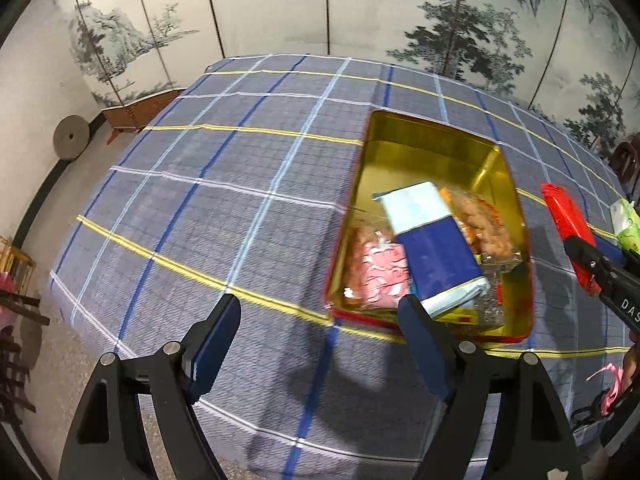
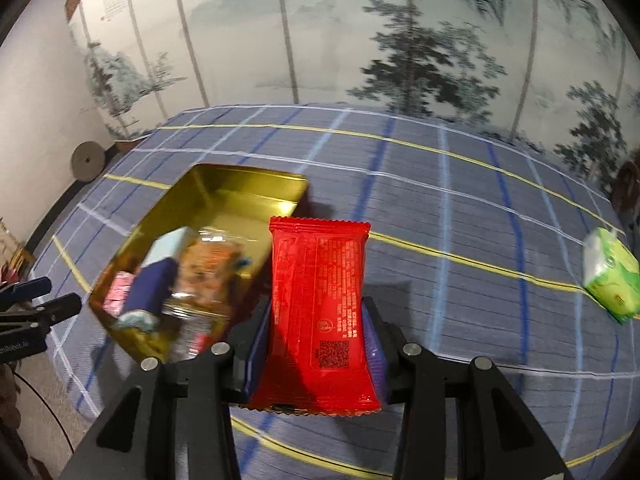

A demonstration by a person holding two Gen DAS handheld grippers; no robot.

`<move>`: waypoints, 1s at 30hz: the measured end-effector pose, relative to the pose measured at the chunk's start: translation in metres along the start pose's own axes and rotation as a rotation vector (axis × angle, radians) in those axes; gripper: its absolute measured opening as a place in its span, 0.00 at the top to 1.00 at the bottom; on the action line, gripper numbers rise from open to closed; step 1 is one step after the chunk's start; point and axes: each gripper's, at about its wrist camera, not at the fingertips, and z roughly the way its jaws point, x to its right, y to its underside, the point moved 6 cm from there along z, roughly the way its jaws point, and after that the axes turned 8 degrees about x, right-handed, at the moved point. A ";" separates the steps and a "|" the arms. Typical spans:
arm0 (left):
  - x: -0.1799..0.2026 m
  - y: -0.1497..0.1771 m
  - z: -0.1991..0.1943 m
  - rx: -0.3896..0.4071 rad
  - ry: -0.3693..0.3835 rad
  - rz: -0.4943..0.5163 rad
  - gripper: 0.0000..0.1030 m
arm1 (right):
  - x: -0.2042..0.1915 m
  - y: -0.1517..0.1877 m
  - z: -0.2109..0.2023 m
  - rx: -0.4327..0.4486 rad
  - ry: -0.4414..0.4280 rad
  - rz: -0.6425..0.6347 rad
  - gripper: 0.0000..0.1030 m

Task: Organize snacks
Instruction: 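Carry the red packet into the tin and release it with the right gripper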

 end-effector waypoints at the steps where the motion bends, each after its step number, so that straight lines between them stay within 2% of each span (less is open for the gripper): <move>1: -0.004 0.001 0.000 -0.002 -0.003 -0.004 0.24 | -0.006 0.000 0.001 -0.001 -0.009 -0.007 0.58; 7: -0.019 0.005 0.000 -0.007 -0.022 -0.016 0.24 | -0.048 -0.004 0.010 -0.007 -0.057 -0.055 0.58; 13: -0.030 0.007 0.001 -0.019 -0.031 -0.036 0.24 | -0.069 -0.007 0.015 -0.012 -0.075 -0.084 0.58; 30: -0.056 0.009 -0.003 -0.023 -0.087 -0.076 0.24 | -0.089 -0.006 0.050 -0.068 -0.076 -0.085 0.58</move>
